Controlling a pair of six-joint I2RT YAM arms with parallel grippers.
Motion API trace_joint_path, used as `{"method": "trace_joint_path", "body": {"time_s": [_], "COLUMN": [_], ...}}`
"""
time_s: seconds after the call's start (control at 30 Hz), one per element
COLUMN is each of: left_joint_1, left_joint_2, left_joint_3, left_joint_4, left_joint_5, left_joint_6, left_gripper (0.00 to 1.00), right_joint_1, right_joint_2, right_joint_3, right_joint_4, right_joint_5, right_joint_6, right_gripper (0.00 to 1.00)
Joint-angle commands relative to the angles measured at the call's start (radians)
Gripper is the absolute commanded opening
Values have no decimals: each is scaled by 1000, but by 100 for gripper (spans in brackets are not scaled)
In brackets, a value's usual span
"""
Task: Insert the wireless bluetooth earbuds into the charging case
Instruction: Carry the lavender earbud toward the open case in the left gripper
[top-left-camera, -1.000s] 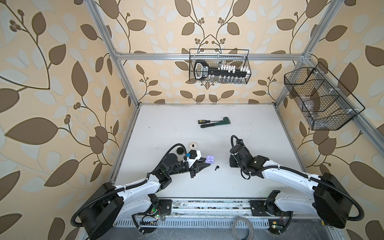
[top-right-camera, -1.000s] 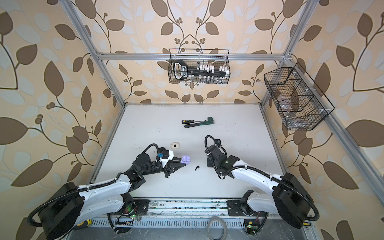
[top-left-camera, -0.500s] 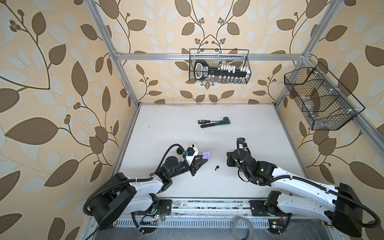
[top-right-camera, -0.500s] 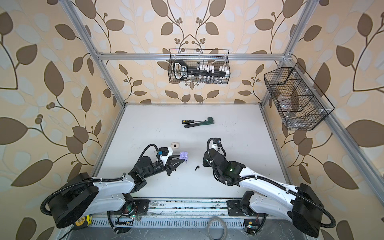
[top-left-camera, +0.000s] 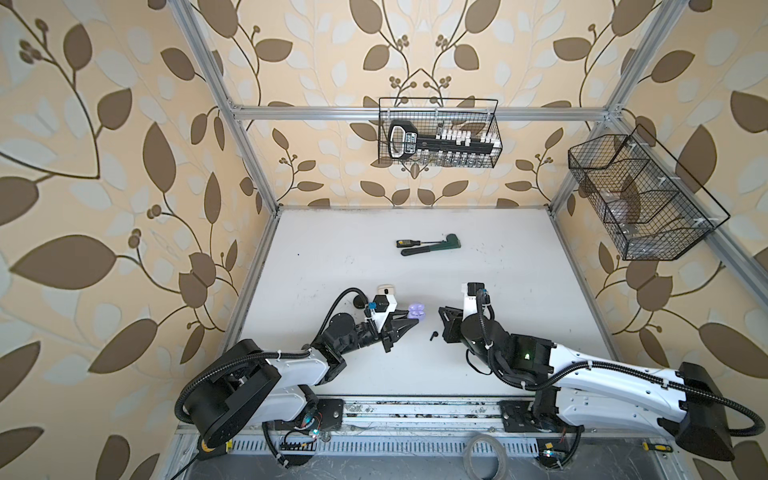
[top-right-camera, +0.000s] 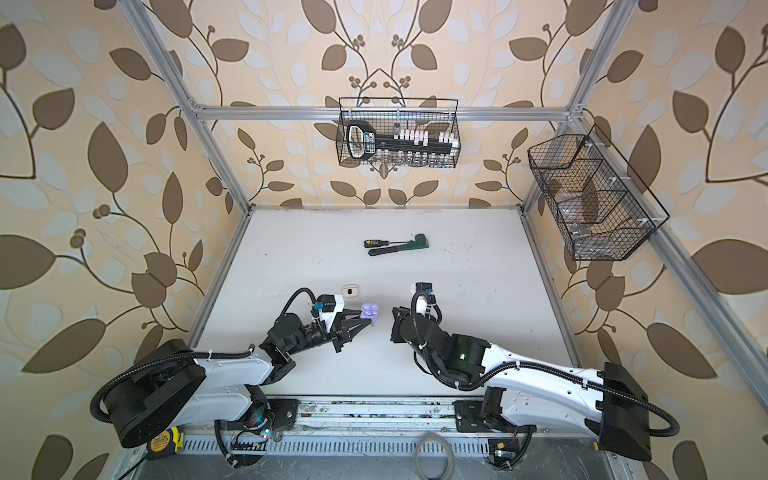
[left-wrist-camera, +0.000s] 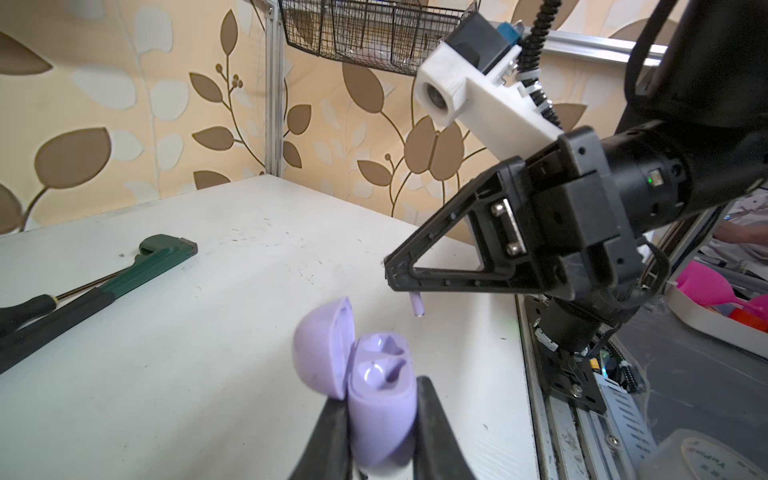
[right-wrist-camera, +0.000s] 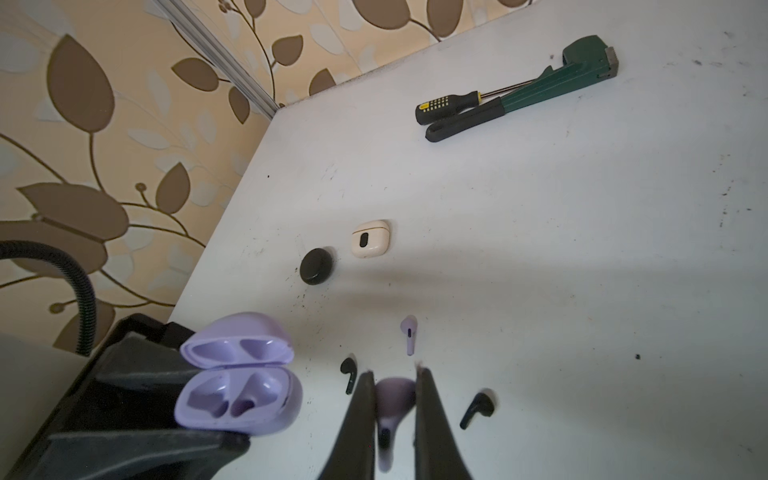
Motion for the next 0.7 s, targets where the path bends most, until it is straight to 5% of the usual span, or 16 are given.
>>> {"method": "trace_joint_path", "body": {"time_s": [0.0,0.67], "left_joint_1": [-5,-5], "left_joint_2": [4,-24], "left_joint_3": [7,3], "left_joint_4": [106,91], "left_joint_5": [51,64], "left_joint_6": [-13,-10], "left_gripper": [0,0], "right_joint_1": [39,169], "right_joint_2": [-16,104], "right_joint_3": [20,118], "right_joint_4": [72,206], "right_joint_5": [108,237], "right_joint_6": [16,-44], "right_gripper": [7,7]}}
